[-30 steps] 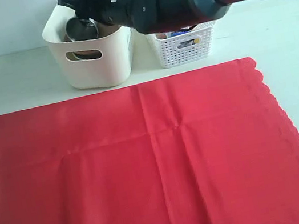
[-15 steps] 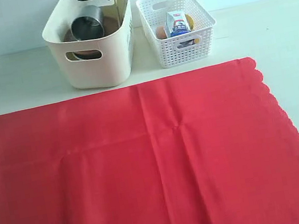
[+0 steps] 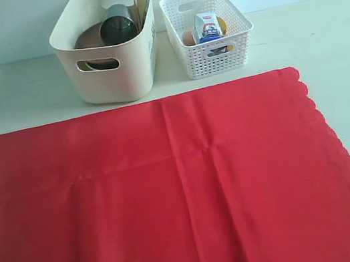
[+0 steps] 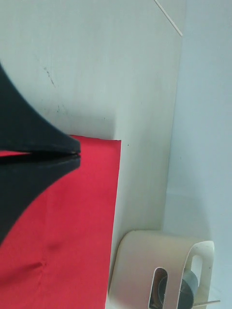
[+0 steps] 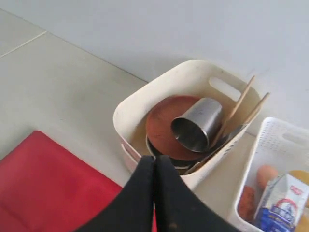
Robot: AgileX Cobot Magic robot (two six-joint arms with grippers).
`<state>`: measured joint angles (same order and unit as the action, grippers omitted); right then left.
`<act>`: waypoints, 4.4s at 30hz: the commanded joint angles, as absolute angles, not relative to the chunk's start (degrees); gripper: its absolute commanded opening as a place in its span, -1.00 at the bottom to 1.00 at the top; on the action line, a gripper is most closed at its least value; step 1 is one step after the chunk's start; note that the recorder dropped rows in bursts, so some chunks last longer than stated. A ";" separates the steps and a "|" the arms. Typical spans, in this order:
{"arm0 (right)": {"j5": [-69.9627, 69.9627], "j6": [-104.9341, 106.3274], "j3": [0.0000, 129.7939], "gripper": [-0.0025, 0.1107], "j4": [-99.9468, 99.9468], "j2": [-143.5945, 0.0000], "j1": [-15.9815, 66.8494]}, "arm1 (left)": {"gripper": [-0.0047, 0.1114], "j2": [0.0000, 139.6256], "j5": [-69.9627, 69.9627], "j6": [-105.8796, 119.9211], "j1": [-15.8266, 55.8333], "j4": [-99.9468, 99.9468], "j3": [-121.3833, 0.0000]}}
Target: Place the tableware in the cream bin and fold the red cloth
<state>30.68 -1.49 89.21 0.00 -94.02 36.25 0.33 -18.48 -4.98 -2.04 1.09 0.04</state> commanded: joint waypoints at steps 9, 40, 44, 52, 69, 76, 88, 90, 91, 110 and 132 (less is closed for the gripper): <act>41.52 -15.73 89.41 -0.96 20.87 -89.56 36.02 | -0.90 0.00 -11.39 0.00 -2.10 4.15 0.00; 49.63 15.10 69.95 -0.96 -26.54 -107.97 19.36 | -0.90 46.66 -12.04 -25.64 -2.10 -3.33 -22.14; 45.99 15.32 66.75 -0.96 -26.65 -107.97 19.36 | -0.90 52.87 -4.64 -23.79 -2.10 -3.33 -22.14; 41.86 15.45 64.29 -0.96 -27.12 -108.97 19.36 | -0.60 66.40 -3.50 -16.31 -2.10 -3.33 -22.14; 41.60 15.45 64.29 -0.96 -27.01 -110.09 19.36 | 0.43 91.89 10.39 -16.84 -2.10 -3.56 -22.14; 41.60 15.45 64.29 -0.96 -27.01 -110.09 19.36 | 0.27 94.86 10.60 -16.84 -2.10 -3.56 -22.14; 43.06 15.45 64.29 -0.96 -26.41 -110.09 19.36 | -0.92 97.25 9.39 -15.96 -2.36 -3.45 -22.14; 43.96 15.45 64.29 -0.96 -25.48 -110.09 19.36 | -0.92 95.96 9.39 -12.32 -2.88 -3.45 -22.14; 44.60 15.45 64.29 -0.96 -25.37 -110.09 19.36 | -0.92 94.92 9.29 -9.74 -3.55 -3.45 -22.23; 37.33 16.53 64.29 -0.96 -25.82 -119.92 27.32 | -0.92 73.24 -20.73 1.20 2.47 -3.80 -39.03; 31.99 -7.03 64.29 -0.96 7.39 -82.67 27.20 | -0.92 75.01 -24.00 -0.43 43.71 -11.24 -56.69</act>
<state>32.92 4.93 64.27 -8.44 -89.76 27.33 72.48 -25.42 0.00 40.22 -10.37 -53.92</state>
